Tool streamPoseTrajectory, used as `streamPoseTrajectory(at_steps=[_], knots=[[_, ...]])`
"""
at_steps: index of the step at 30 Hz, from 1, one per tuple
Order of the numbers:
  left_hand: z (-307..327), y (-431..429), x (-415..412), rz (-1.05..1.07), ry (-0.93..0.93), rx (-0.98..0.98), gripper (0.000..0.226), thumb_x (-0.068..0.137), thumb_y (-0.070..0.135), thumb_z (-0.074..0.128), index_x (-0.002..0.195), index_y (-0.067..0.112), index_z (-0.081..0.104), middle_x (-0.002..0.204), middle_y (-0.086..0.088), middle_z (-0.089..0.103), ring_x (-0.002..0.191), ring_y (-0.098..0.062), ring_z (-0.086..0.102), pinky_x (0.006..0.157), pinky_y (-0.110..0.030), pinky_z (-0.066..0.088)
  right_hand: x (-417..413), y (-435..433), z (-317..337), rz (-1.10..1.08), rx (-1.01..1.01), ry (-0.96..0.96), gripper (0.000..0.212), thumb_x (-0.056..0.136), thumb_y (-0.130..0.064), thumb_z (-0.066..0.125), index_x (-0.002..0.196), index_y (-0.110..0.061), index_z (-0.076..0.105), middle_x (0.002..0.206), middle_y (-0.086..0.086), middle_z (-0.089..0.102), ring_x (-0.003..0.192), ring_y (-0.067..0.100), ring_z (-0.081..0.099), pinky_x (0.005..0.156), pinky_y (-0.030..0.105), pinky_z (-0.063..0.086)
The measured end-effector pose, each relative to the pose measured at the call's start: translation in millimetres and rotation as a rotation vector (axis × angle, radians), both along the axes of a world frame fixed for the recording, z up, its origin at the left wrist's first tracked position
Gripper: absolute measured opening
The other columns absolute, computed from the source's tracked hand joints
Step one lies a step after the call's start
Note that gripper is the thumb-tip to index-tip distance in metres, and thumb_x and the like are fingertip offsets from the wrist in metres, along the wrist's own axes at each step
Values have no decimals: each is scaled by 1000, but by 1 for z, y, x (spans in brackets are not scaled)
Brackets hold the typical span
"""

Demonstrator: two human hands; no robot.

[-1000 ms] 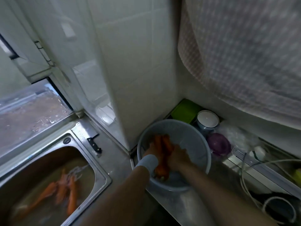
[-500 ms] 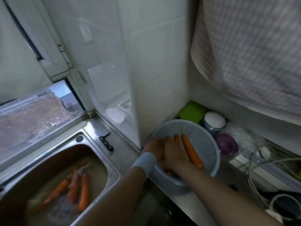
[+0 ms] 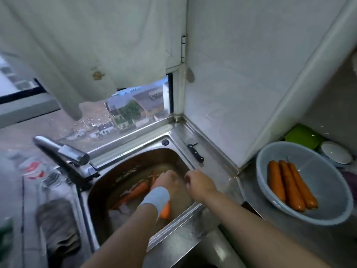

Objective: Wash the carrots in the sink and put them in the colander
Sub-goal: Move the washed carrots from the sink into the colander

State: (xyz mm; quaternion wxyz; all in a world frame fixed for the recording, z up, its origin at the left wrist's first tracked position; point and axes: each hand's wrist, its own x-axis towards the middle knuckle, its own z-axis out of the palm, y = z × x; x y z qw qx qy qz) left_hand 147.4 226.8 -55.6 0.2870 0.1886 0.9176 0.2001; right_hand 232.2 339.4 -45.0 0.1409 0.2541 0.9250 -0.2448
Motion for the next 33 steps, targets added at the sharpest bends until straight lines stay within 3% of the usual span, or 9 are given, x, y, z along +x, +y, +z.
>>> streamPoseTrajectory(at_steps=[6,10,14,17,19,22,24,28,33], knots=[[-61,-62,-50,43,-32,-156,46,99,32,47,145,34,48,139,-2,59,126,-25,56,110,-38,42,-61,-43,-74,103,-67,-146,39,94,-21,56,132,-23,58,131,10,55,119,31,59,103,35,48],[-110,-67,-72,-6,-55,-197,43,100,31,47,142,23,50,135,-10,60,120,-32,59,101,-41,48,-95,-49,-137,156,-156,-350,59,97,-24,54,154,-37,40,149,11,45,134,32,51,115,40,40],[-159,-61,-83,-10,-160,-270,41,101,30,45,142,24,49,135,-13,60,121,-34,59,102,-43,49,-114,-57,-184,245,-317,-537,67,99,-26,60,156,-43,31,158,10,41,137,37,48,115,49,40],[-195,-54,-87,-25,-300,-327,47,101,27,46,146,40,44,165,-17,17,147,-40,29,121,-47,27,-119,-60,-213,275,-247,-617,75,98,-29,63,160,-36,23,162,14,34,139,37,46,116,44,40],[-221,-53,-92,53,-401,-323,58,99,26,48,150,48,34,167,-14,-5,151,-43,14,123,-51,19,-120,-62,-231,218,-244,-605,67,101,-35,58,160,-34,26,160,13,36,139,36,46,116,41,40],[-229,-48,-93,245,-463,-274,82,84,54,59,157,34,26,164,-16,21,146,-40,31,121,-52,26,-121,-63,-249,96,-237,-448,58,101,-33,55,155,-23,38,156,16,43,135,36,51,108,35,45],[-234,-42,-94,259,-326,-273,92,81,76,51,158,35,21,162,-15,28,146,-37,33,121,-52,22,-121,-63,-250,-23,-217,-345,52,103,-27,51,152,-17,41,152,19,44,133,36,52,100,30,43],[-236,-40,-91,296,-282,-241,75,89,23,70,147,20,24,150,-17,34,137,-39,40,113,-50,38,-121,-54,-237,-28,-166,-380,64,98,-22,60,155,-32,33,157,23,15,130,39,51,113,42,43],[-206,-45,-85,292,-338,-233,70,93,21,61,152,11,23,153,-16,28,142,-38,32,116,-46,32,-109,-40,-211,-38,-220,-294,63,95,-16,51,150,-44,39,156,15,11,130,37,48,115,42,41]])
